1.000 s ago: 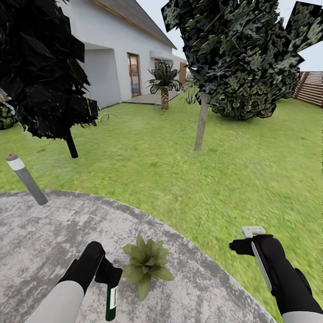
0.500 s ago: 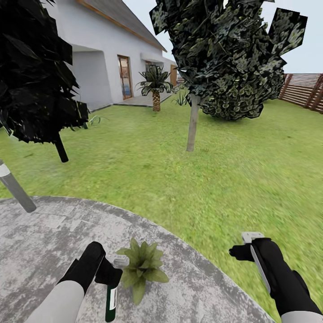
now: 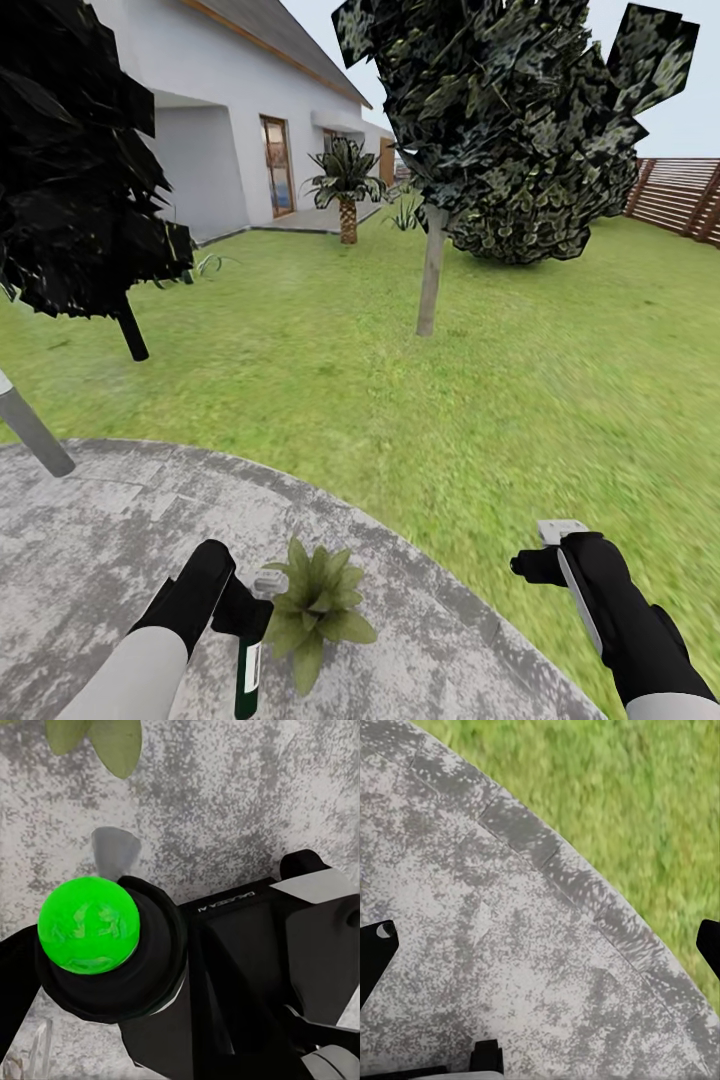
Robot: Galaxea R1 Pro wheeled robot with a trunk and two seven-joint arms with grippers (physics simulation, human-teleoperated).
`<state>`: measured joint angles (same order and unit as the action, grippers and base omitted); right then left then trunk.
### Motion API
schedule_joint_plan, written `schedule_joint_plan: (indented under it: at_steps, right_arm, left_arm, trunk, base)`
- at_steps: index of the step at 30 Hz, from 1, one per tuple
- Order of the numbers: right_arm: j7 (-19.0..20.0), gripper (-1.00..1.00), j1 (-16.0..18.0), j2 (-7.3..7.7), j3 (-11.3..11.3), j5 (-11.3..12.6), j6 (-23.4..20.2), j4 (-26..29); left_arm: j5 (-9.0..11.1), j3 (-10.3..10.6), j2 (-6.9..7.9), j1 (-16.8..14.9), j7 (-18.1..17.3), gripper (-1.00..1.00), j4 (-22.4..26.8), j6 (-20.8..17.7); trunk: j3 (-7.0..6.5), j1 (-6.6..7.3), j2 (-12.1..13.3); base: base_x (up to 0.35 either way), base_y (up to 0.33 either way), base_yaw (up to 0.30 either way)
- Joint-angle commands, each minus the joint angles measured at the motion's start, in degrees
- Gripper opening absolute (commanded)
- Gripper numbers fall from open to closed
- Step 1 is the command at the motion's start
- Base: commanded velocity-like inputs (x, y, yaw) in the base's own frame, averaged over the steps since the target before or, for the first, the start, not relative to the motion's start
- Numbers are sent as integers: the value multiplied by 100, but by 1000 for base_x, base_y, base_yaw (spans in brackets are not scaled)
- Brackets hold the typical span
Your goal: Pick up the pesticide atomizer in the garden and spray insectifuge to fully cover both potted plants in the garden.
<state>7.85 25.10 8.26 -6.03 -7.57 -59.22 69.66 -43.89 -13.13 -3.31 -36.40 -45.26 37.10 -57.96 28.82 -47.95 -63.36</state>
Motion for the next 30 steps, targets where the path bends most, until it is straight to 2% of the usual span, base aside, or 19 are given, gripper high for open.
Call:
schedule_joint_plan:
  at_steps: [1,23,28,30]
  right_arm:
    - [58,100,4,0,-4,-61,-21,5]
    - [61,100,4,0,-13,-61,-20,6]
    - [58,100,4,2,-13,-61,-23,8]
    - [58,100,4,1,-13,-57,-21,11]
  left_arm:
    - [-57,-40,-7,-2,-54,-100,7,-22]
    - [-53,-40,-6,-8,-56,-100,7,-13]
    - [-52,-40,-7,-3,-54,-100,7,-13]
    - [-54,-42,-8,-1,-54,-100,9,-13]
  trunk:
    - [7,0,-4]
    - [55,0,-4]
    - [145,-110,-205]
    - [150,-110,-205]
  base:
    - [1,0,0]
    - [0,0,0]
    - [0,0,0]
    - [0,0,0]
